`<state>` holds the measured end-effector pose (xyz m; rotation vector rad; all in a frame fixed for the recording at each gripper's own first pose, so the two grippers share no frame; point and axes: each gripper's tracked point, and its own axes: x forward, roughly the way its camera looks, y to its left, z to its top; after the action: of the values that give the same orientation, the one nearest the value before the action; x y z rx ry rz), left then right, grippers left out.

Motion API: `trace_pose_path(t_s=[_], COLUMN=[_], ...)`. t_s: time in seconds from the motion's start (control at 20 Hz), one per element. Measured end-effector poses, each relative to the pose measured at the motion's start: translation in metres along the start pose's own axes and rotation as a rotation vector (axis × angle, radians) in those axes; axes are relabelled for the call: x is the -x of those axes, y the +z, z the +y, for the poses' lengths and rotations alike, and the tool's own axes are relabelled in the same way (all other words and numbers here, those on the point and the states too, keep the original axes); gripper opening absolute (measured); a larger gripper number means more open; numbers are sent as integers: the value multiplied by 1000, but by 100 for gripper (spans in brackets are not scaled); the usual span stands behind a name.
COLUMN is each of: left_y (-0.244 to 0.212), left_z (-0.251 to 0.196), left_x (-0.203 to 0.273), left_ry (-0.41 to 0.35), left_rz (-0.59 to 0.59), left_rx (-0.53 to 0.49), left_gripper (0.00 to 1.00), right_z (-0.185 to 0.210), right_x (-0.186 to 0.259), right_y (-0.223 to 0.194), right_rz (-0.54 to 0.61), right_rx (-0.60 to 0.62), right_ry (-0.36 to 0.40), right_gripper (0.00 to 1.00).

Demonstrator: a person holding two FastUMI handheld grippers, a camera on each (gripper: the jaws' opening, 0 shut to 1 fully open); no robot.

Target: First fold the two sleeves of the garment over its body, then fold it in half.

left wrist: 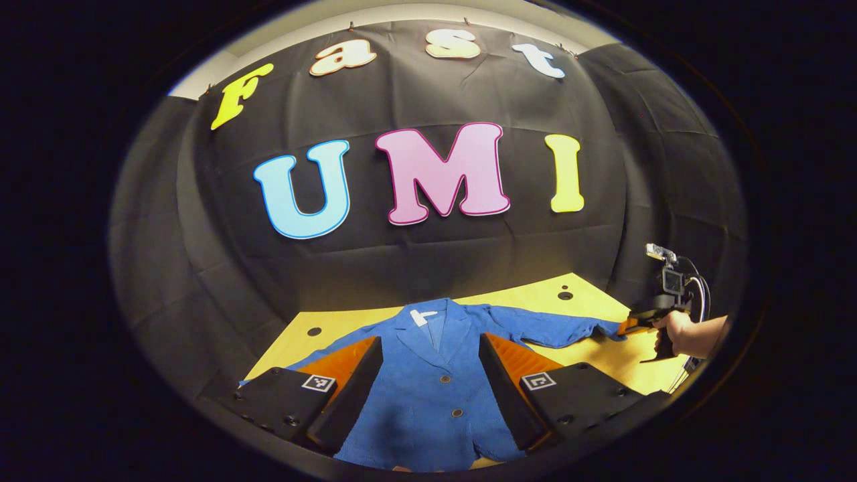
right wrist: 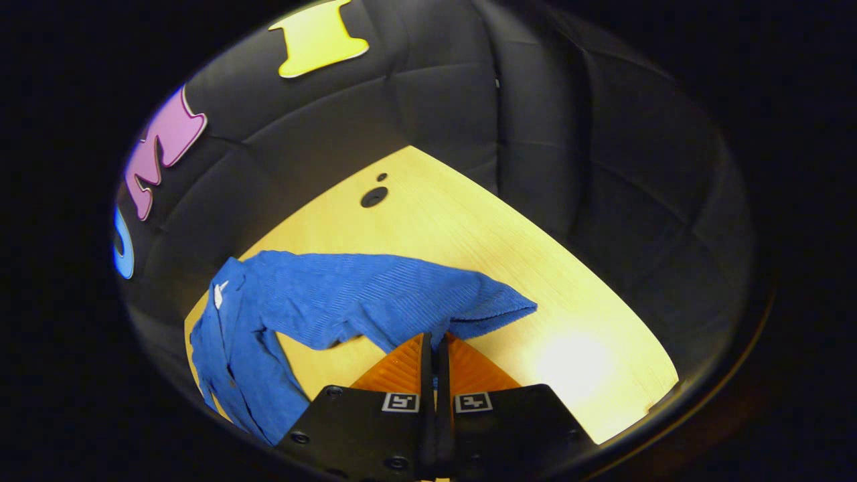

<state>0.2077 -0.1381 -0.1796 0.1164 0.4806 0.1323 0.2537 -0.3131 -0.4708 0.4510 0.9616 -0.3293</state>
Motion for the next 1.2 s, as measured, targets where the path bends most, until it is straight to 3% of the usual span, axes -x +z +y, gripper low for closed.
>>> trace_pose_path(t_s=[0.25, 0.65, 0.95, 1.2], left_y=[-8, -30, -56, -94], left_z=[18, 73, 128, 167], left_x=[12, 38, 68, 102], left_ry=[46, 196, 330, 446], left_rz=[0, 15, 40, 81], left_rx=[40, 103, 164, 271], left_gripper=[83, 83, 83, 83], right_z=[96, 275, 408, 491], right_x=[7, 15, 28, 32], right_y=[20, 4, -69, -145], right_rz=[-23, 3, 75, 149], right_rx=[58, 206, 341, 433], right_ry=[149, 365, 513, 591], right_gripper=[5, 5, 4, 5])
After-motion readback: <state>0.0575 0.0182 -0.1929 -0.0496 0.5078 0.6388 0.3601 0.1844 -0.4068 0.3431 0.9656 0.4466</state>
